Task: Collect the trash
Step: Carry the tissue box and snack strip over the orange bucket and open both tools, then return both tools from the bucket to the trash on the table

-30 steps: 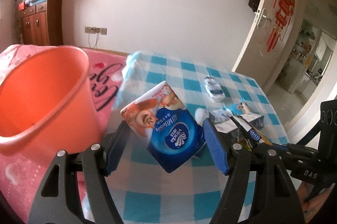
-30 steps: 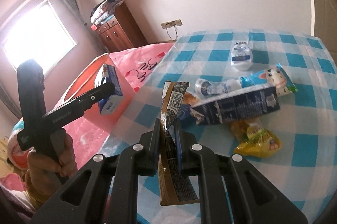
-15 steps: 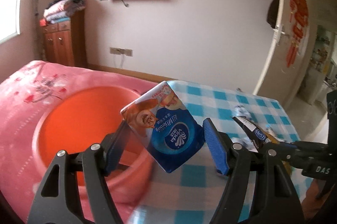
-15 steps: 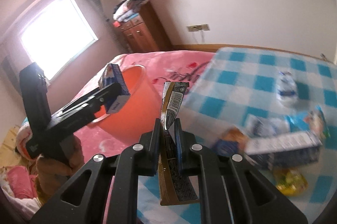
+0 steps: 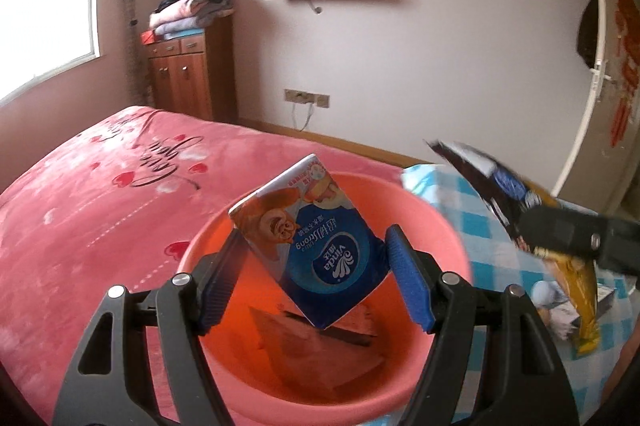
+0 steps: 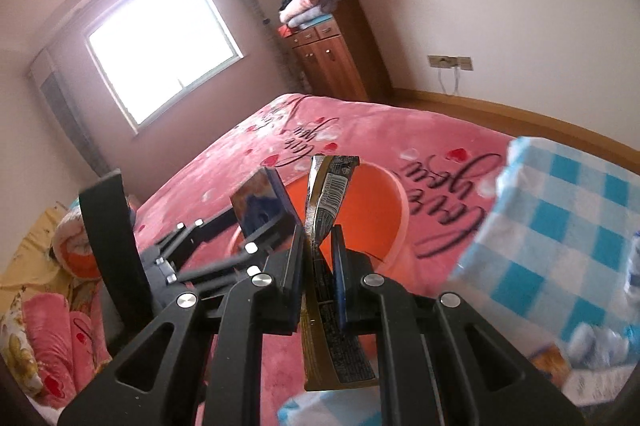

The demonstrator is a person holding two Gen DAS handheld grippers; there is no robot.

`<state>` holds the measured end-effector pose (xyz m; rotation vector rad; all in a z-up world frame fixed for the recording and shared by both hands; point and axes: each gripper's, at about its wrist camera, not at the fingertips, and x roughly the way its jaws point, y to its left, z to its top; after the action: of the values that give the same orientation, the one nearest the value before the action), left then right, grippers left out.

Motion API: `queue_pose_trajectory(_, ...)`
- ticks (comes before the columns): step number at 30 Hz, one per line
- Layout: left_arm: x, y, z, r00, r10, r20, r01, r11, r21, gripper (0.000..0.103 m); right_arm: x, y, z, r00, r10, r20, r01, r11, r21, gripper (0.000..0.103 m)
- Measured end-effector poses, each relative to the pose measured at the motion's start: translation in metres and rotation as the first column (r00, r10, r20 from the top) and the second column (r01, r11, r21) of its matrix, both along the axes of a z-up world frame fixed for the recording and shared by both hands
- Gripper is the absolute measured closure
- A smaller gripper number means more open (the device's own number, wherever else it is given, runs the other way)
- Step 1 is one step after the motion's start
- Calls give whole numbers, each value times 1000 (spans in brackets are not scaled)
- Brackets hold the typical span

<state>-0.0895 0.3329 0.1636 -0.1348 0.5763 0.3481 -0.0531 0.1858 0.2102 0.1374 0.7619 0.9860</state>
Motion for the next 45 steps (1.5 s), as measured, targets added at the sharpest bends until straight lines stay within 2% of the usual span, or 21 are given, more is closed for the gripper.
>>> queue_pose_trajectory(7, 5, 21, -12, 998, 51, -38, -52, 999, -13, 31, 15, 49, -9, 999, 47, -12, -47, 998, -36, 88)
queue_pose_trajectory(10, 8, 26, -16, 997, 71, -44, -71, 997, -7, 23, 17, 57, -17, 1000, 26, -17, -27, 998, -55, 83)
queue_pose_trajectory(11, 9, 27, -16, 996, 79, -45, -79, 997, 0, 17, 20, 57, -19, 999, 22, -24, -23, 998, -53, 67)
queue_pose_trajectory(12, 9, 27, -16, 995, 85, -45, -84, 996, 8, 14, 21, 54, -22, 999, 7, -31, -8, 999, -47, 56)
queue_pose_trajectory(13, 9, 28, -15, 995, 86, -45, -86, 996, 12, 14, 22, 51, -22, 999, -4, -36, 3, 999, -36, 39)
queue_pose_trajectory(14, 8, 28, -15, 995, 89, -46, -89, 996, 14, 14, 22, 44, -22, 999, -15, -40, 14, 1000, -13, 33)
queue_pose_trajectory(16, 7, 27, -16, 994, 96, -51, -95, 995, 15, 13, 21, 32, -21, 999, -40, -30, 40, 999, -2, 30)
queue_pose_trajectory(20, 5, 19, -14, 995, 91, -47, -90, 996, 25, 13, 10, 7, -13, 993, -110, 41, 111, 994, -6, 16)
queue_pose_trajectory(28, 2, -9, -2, 998, 58, -24, -56, 996, 68, 13, -12, -48, -12, 969, -228, 95, 229, 973, 7, 14)
queue_pose_trajectory(32, 1, -27, 4, 999, 33, -10, -32, 996, 84, 9, -24, -65, -14, 953, -267, 142, 272, 962, -15, 14)
queue_pose_trajectory(34, 1, -38, 7, 1000, 12, -8, -11, 996, 88, 8, -29, -74, -17, 945, -285, 160, 292, 956, -20, 12)
queue_pose_trajectory(35, 1, -42, 7, 1000, 5, -7, -5, 996, 88, 8, -32, -79, -18, 941, -295, 169, 303, 953, -22, 8)
queue_pose_trajectory(42, 4, -84, 11, 998, -65, -12, 66, 991, 116, 8, -49, -118, -25, 905, -361, 227, 374, 927, -16, 8)
queue_pose_trajectory(45, 6, -98, 12, 996, -91, -18, 93, 987, 128, 8, -52, -133, -28, 895, -388, 221, 399, 917, -6, 8)
